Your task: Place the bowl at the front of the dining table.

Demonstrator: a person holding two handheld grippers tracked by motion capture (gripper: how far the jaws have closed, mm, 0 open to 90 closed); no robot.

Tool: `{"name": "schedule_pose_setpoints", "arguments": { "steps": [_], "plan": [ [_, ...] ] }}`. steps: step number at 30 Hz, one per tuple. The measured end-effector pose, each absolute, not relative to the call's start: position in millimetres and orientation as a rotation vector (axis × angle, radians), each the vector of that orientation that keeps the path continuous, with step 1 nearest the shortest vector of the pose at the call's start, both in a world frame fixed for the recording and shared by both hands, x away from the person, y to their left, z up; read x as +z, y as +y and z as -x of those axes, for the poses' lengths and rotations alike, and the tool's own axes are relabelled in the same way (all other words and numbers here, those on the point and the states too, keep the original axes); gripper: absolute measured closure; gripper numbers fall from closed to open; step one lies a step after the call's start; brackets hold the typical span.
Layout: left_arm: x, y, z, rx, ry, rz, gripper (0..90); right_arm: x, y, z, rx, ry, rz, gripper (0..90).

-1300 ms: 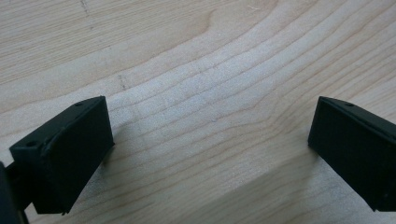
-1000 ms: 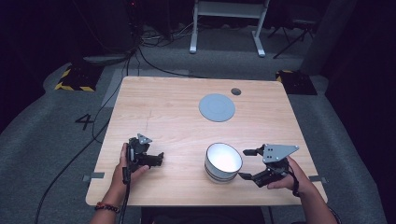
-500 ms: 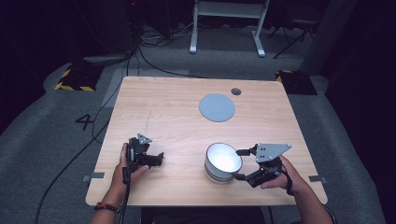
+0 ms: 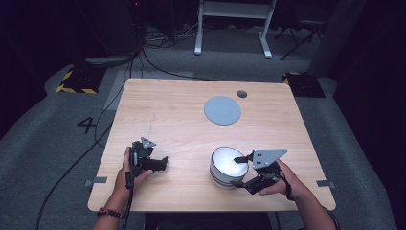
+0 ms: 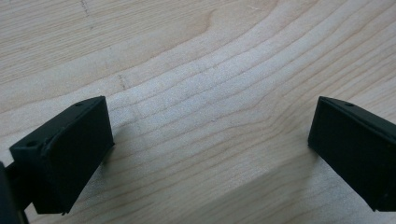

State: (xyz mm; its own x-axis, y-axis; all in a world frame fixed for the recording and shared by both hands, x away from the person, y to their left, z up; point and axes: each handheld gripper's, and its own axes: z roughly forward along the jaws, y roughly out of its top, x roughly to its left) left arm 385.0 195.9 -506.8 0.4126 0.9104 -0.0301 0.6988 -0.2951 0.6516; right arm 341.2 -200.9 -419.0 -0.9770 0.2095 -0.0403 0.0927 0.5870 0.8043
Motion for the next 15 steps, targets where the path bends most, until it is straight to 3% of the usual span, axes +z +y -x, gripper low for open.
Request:
{"name": "schedule_pose_setpoints", "arguments": {
  "steps": [7, 15],
  "plan": [
    [-507, 196, -385, 0.468, 1.36, -2.084, 0.1, -422, -193, -343, 1.338, 2.703, -0.251, 26.6],
    [-507, 196, -385, 0.468, 1.36, -2.084, 0.1, -423, -188, -343, 1.338, 2.724, -0.234, 37.2]
  ]
}}
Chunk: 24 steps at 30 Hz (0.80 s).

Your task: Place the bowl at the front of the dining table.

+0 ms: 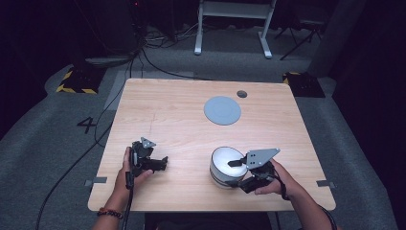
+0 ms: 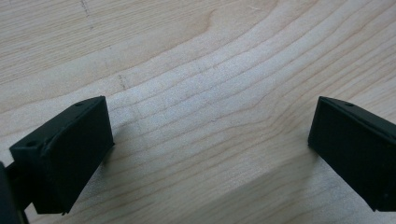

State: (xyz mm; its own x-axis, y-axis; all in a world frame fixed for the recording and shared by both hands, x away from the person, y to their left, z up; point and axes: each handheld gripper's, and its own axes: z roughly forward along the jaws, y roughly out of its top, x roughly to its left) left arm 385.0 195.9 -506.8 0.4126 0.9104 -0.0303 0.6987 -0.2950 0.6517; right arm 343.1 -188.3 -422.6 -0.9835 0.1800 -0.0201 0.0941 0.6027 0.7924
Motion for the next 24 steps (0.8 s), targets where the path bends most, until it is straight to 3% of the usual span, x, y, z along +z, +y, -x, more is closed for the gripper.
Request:
{"name": "schedule_pose_setpoints", "arguments": {
  "steps": [8, 18, 24],
  "plan": [
    [-507, 196, -385, 0.468, 1.36, -2.084, 0.1, -422, -183, -343, 1.355, 2.792, -0.193, 58.7],
    [-507, 196, -385, 0.471, 1.362, -2.083, 0.0, -422, -177, -340, 1.331, 2.838, -0.119, 79.2],
    [-507, 196, -385, 0.469, 1.362, -2.084, 0.0, -419, -177, -338, 1.369, 2.826, -0.121, 82.6]
  ]
}}
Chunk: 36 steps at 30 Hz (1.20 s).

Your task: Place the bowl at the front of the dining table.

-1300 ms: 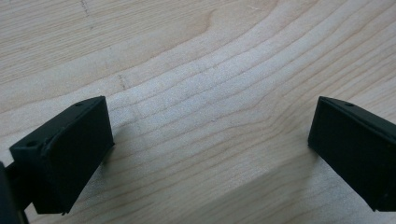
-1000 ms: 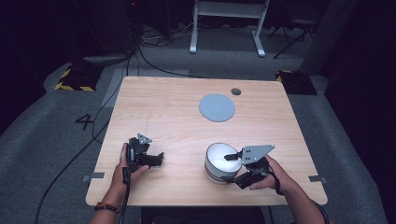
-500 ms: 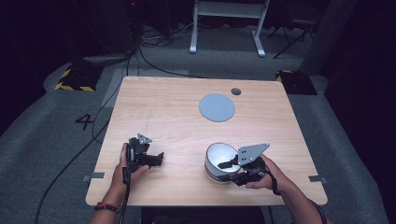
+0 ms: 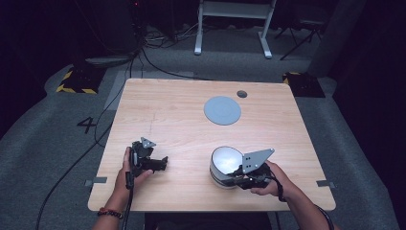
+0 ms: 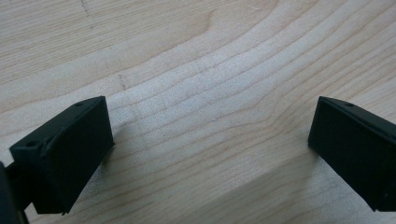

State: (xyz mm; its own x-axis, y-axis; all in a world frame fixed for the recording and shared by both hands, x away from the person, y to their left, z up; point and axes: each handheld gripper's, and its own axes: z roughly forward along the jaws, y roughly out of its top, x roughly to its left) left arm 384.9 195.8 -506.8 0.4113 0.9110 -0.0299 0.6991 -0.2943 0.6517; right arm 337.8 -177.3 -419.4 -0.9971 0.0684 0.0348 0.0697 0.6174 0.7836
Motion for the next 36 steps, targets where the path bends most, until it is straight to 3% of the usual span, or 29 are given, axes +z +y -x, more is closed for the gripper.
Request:
{"name": "schedule_pose_setpoints", "arguments": {
  "steps": [36],
  "plan": [
    [-507, 196, -385, 0.469, 1.362, -2.083, 0.0, -408, -182, -335, -1.437, -2.807, 0.138, 82.7]
  ]
}}
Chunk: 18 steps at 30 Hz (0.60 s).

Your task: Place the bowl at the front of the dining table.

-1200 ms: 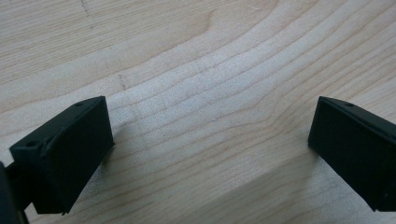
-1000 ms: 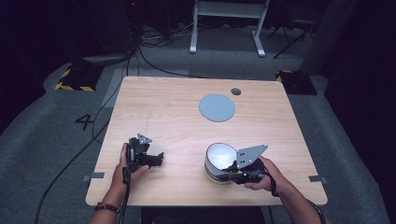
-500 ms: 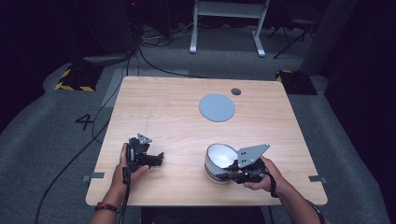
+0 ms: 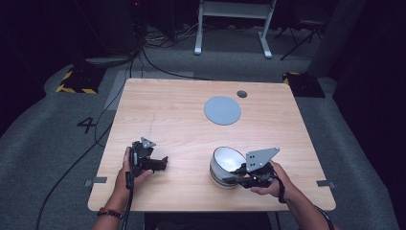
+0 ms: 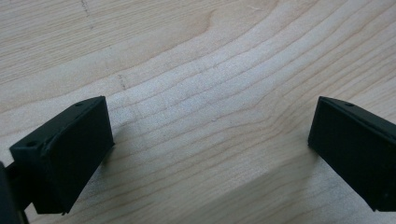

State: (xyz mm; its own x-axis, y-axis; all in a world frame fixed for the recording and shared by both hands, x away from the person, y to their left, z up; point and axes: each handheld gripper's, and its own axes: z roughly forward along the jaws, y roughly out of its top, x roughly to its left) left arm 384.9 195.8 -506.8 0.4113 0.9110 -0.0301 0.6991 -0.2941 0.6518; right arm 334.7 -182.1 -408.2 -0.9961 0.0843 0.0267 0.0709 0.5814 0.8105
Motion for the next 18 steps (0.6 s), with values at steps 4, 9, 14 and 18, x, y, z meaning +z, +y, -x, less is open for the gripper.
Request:
{"name": "schedule_pose_setpoints", "arguments": {
  "steps": [4, 9, 14, 18],
  "plan": [
    [-506.8, 195.8, -384.9, 0.469, 1.362, -2.083, 0.0, -406.5, -184.0, -334.6, 1.434, 2.773, -0.14, 82.7],
    [-506.8, 195.8, -385.0, 0.47, 1.361, -2.083, 0.0, -403.7, -186.2, -332.9, 1.432, 2.771, -0.131, 82.8],
    [-506.8, 195.8, -384.9, 0.469, 1.361, -2.083, 0.0, -401.7, -188.5, -332.9, 1.449, 2.76, -0.136, 82.8],
    [-506.8, 195.8, -384.9, 0.469, 1.362, -2.083, 0.0, -400.0, -190.2, -332.9, 1.455, 2.749, -0.138, 82.8]
  ]
}}
